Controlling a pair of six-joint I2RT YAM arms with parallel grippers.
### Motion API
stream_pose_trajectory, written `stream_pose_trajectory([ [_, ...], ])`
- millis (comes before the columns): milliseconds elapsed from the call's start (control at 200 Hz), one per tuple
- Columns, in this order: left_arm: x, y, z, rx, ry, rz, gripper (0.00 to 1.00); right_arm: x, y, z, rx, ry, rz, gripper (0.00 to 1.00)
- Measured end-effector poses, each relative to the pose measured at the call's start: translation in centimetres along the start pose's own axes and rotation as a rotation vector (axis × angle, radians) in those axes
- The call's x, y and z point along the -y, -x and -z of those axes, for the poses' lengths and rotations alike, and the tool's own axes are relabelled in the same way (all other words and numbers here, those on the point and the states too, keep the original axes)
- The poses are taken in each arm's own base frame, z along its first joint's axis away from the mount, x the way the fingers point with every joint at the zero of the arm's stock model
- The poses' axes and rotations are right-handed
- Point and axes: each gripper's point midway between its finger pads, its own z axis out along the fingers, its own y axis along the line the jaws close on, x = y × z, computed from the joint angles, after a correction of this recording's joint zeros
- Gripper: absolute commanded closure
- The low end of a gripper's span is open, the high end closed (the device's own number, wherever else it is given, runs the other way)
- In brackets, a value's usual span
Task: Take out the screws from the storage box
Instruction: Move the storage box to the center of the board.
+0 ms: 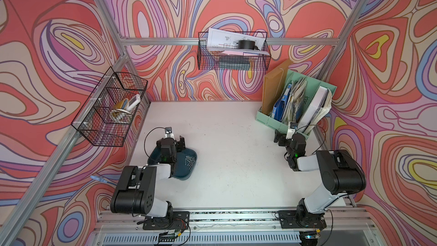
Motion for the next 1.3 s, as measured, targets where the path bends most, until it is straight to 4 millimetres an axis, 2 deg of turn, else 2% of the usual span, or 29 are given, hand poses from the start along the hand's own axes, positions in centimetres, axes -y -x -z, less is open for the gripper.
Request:
stream_pose_trajectory([
  [50, -0.5, 2.8, 0.6, 0.013, 0.027, 0.035, 0.01, 0.5, 1.4, 0.6, -0.002, -0.026, -0.029, 0.02],
  [150, -1.7, 8.7, 2.9, 0.079, 0.064, 0.153, 0.01, 1.8, 5.8, 1.5, 0.010, -0.108, -0.161, 0.02],
  [210, -2.3, 10.5, 4.5, 0.087, 0.076, 0.237, 0.01, 2.8, 8.0, 1.8, 0.000, -0.174, -0.270, 0.02],
  [275, -2.6, 10.8, 5.8, 0.062, 0.067, 0.321, 0.02, 3.4, 9.3, 1.9, -0.032, -0.220, -0.357, 0.02],
  [361, -1.7, 9.0, 6.7, -0.034, 0.002, 0.368, 0.02, 3.4, 9.0, 1.6, -0.132, -0.243, -0.413, 0.02],
  [491, 0.0, 4.9, 8.0, -0.255, -0.064, 0.390, 0.04, 0.7, 7.2, 1.9, -0.299, -0.141, -0.463, 0.02],
  [561, 0.4, 3.4, 8.9, -0.344, -0.081, 0.395, 0.08, -2.0, 6.0, 2.8, -0.386, -0.069, -0.475, 0.02],
  [596, 0.6, 2.8, 9.5, -0.378, -0.092, 0.398, 0.09, -4.0, 5.8, 3.4, -0.426, -0.030, -0.462, 0.02],
  [716, 2.1, 1.5, 11.8, -0.481, -0.143, 0.367, 0.12, -11.2, 6.9, 5.6, -0.474, 0.126, -0.400, 0.02],
  [771, 3.5, 1.1, 12.9, -0.524, -0.178, 0.320, 0.13, -13.0, 7.1, 6.4, -0.482, 0.176, -0.392, 0.02],
  [871, 6.4, -0.1, 14.6, -0.600, -0.237, 0.210, 0.21, -12.8, 6.2, 7.0, -0.507, 0.165, -0.393, 0.02],
  [931, 7.3, -1.4, 15.2, -0.649, -0.246, 0.150, 0.25, -12.3, 5.4, 7.3, -0.524, 0.145, -0.390, 0.02],
  [1112, 8.3, -5.3, 16.0, -0.795, -0.206, -0.015, 0.31, -11.2, 3.8, 8.1, -0.564, 0.105, -0.355, 0.02],
  [1172, 8.7, -6.1, 16.1, -0.821, -0.199, -0.063, 0.32, -11.0, 3.7, 8.2, -0.564, 0.098, -0.346, 0.02],
  [1297, 9.1, -6.8, 16.1, -0.854, -0.196, -0.116, 0.41, -10.8, 3.8, 8.2, -0.557, 0.093, -0.337, 0.02],
])
